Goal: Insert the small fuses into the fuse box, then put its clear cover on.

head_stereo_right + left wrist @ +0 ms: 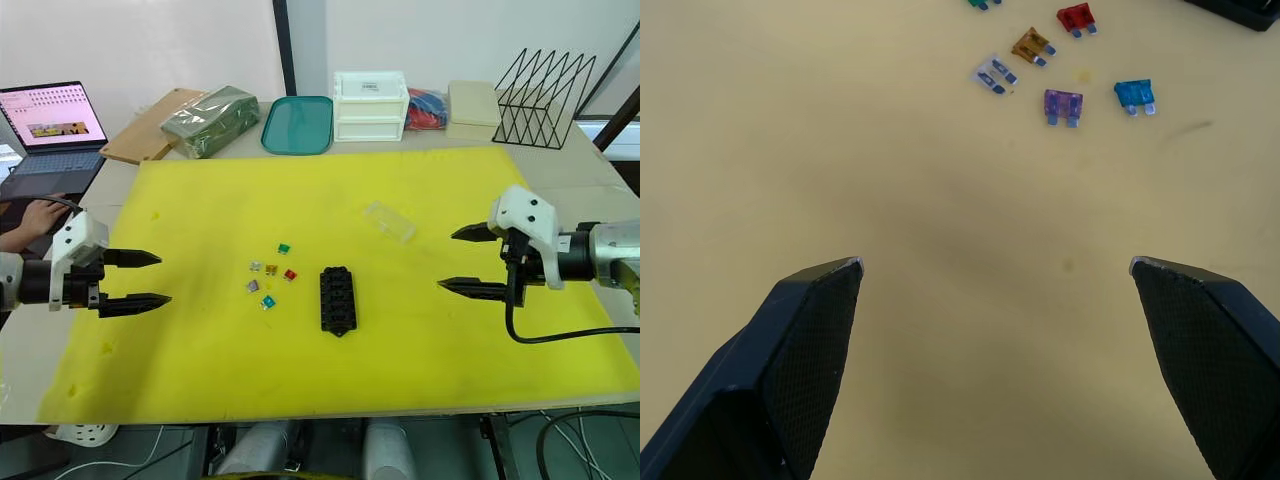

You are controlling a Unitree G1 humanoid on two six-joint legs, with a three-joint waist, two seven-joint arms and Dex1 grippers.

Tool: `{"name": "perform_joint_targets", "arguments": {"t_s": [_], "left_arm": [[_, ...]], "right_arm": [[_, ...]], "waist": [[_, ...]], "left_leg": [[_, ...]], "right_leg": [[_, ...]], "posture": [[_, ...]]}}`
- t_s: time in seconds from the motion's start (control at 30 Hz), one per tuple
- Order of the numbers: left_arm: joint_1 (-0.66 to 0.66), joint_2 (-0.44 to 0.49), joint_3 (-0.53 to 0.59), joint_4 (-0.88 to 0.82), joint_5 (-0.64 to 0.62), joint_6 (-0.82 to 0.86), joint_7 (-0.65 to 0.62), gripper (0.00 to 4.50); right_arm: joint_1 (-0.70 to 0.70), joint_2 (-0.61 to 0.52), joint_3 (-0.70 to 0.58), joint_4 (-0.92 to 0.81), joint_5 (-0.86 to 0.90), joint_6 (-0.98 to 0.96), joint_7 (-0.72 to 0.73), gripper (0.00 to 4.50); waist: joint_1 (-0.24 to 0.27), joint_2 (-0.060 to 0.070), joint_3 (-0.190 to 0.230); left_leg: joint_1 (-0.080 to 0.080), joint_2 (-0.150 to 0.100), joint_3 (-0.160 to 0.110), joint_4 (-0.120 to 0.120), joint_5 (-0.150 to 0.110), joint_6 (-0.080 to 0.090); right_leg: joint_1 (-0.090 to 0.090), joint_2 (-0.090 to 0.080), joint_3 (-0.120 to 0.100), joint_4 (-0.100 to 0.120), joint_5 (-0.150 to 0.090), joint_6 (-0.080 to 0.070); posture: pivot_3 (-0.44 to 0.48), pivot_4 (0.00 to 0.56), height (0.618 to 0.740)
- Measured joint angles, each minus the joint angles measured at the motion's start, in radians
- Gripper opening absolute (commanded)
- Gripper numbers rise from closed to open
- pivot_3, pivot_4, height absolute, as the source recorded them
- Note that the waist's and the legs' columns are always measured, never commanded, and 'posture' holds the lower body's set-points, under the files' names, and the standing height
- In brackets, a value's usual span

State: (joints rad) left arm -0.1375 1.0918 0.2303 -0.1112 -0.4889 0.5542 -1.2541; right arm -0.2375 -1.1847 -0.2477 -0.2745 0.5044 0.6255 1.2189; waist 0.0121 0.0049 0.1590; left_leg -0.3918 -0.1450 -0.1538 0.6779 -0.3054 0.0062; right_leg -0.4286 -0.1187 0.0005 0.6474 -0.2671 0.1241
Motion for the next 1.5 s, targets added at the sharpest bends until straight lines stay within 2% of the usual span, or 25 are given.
{"name": "perform_joint_targets", "arguments": {"t_s": [0.73, 0.97, 1.1, 1.2, 1.27, 1.43, 1.5], "left_arm": [[-0.024, -0.023, 0.015, -0.008, -0.025, 0.026, 0.035, 4.50], [-0.087, -0.055, -0.057, 0.032, -0.025, 0.030, 0.006, 4.50], [-0.165, -0.088, -0.112, 0.086, -0.027, 0.061, -0.026, 4.50], [-0.260, -0.146, -0.164, 0.155, -0.049, 0.140, -0.033, 4.50], [-0.323, -0.182, -0.180, 0.209, -0.089, 0.252, -0.030, 4.50], [-0.416, -0.226, -0.219, 0.296, -0.131, 0.456, -0.025, 4.50], [-0.456, -0.265, -0.251, 0.344, -0.142, 0.527, -0.024, 4.14]], "right_arm": [[-0.013, 0.021, 0.015, -0.005, 0.021, 0.018, -0.034, 4.48], [-0.050, 0.058, 0.034, -0.049, 0.049, 0.046, -0.077, 4.48], [-0.098, 0.095, 0.069, -0.102, 0.074, 0.069, -0.105, 4.48], [-0.142, 0.134, 0.112, -0.150, 0.099, 0.090, -0.126, 4.48], [-0.167, 0.163, 0.149, -0.179, 0.105, 0.091, -0.138, 4.48], [-0.234, 0.236, 0.226, -0.222, 0.108, 0.103, -0.177, 4.48], [-0.266, 0.265, 0.274, -0.245, 0.107, 0.103, -0.189, 4.50]], "waist": [[0.002, 0.000, 0.000], [0.000, 0.000, 0.000], [0.002, 0.000, 0.000], [0.002, -0.001, 0.000], [0.000, -0.001, 0.000], [-0.004, -0.001, 0.000], [-0.002, -0.001, 0.000]], "left_leg": [[0.000, 0.000, 0.000, 0.000, 0.000, 0.000], [0.000, 0.000, 0.000, 0.000, 0.000, 0.000], [0.000, 0.000, 0.000, 0.001, 0.000, 0.000], [0.000, 0.000, 0.000, 0.002, 0.000, 0.000], [-0.001, 0.000, 0.000, 0.002, 0.000, 0.000], [-0.001, 0.000, 0.000, 0.002, 0.000, 0.000], [-0.001, 0.000, -0.001, 0.003, 0.000, 0.000]], "right_leg": [[0.000, 0.000, 0.000, 0.000, 0.000, 0.000], [0.000, 0.000, 0.000, 0.000, 0.000, 0.000], [0.000, 0.000, 0.000, 0.000, 0.000, 0.000], [0.000, 0.000, -0.001, 0.001, 0.000, 0.000], [-0.001, 0.000, -0.001, 0.001, 0.000, 0.000], [-0.001, 0.001, 0.000, 0.002, 0.000, 0.000], [-0.001, 0.001, -0.001, 0.003, 0.000, 0.000]], "posture": [[0.000, 0.150, 0.740], [0.000, 0.150, 0.740], [0.000, 0.150, 0.740], [0.000, 0.150, 0.740], [0.000, 0.150, 0.740], [0.000, 0.150, 0.740], [0.000, 0.150, 0.740]]}}
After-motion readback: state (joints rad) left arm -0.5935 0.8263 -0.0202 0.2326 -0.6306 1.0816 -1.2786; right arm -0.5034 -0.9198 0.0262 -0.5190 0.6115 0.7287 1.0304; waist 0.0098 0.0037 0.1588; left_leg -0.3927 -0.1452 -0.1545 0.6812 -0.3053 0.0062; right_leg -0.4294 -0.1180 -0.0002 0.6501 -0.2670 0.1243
